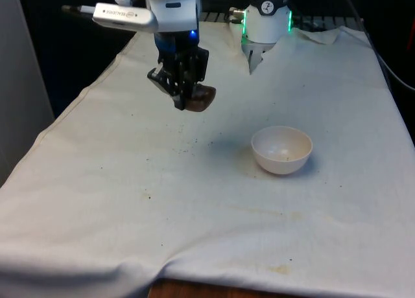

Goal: Pour the coffee beans from the cup into the bowl.

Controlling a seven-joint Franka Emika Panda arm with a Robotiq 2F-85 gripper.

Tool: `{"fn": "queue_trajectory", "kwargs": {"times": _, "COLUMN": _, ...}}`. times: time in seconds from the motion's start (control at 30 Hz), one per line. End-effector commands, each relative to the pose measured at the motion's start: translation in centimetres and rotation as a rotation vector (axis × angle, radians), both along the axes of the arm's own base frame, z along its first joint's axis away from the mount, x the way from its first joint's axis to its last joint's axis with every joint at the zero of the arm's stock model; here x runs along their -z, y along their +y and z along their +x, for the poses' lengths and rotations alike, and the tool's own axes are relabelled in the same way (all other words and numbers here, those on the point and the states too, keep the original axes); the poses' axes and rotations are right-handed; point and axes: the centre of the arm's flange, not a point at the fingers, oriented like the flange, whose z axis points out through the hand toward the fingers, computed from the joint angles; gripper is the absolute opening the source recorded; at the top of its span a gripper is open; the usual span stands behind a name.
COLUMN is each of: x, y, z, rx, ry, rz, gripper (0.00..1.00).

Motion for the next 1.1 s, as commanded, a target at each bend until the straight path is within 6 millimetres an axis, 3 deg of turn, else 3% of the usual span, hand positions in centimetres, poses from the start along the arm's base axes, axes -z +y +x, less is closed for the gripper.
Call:
{"fn": "queue_trajectory", "kwargs": {"times": 0.0, "x": -0.5, "y": 0.0, "z": 0.0, "rx": 0.012, "ry": -0.002, "rz": 0.001, "gripper": 0.03}}
{"fn": "queue_trajectory", "kwargs": {"times": 0.3, "x": -2.0, "y": 0.4, "z": 0.2, "rx": 0.076, "ry": -0.013, "rz": 0.002, "gripper": 0.03}}
{"fn": "queue_trajectory", "kwargs": {"times": 1.07, "x": -3.1, "y": 1.1, "z": 0.6, "rx": 0.217, "ry": -0.028, "rz": -0.003, "gripper": 0.03}}
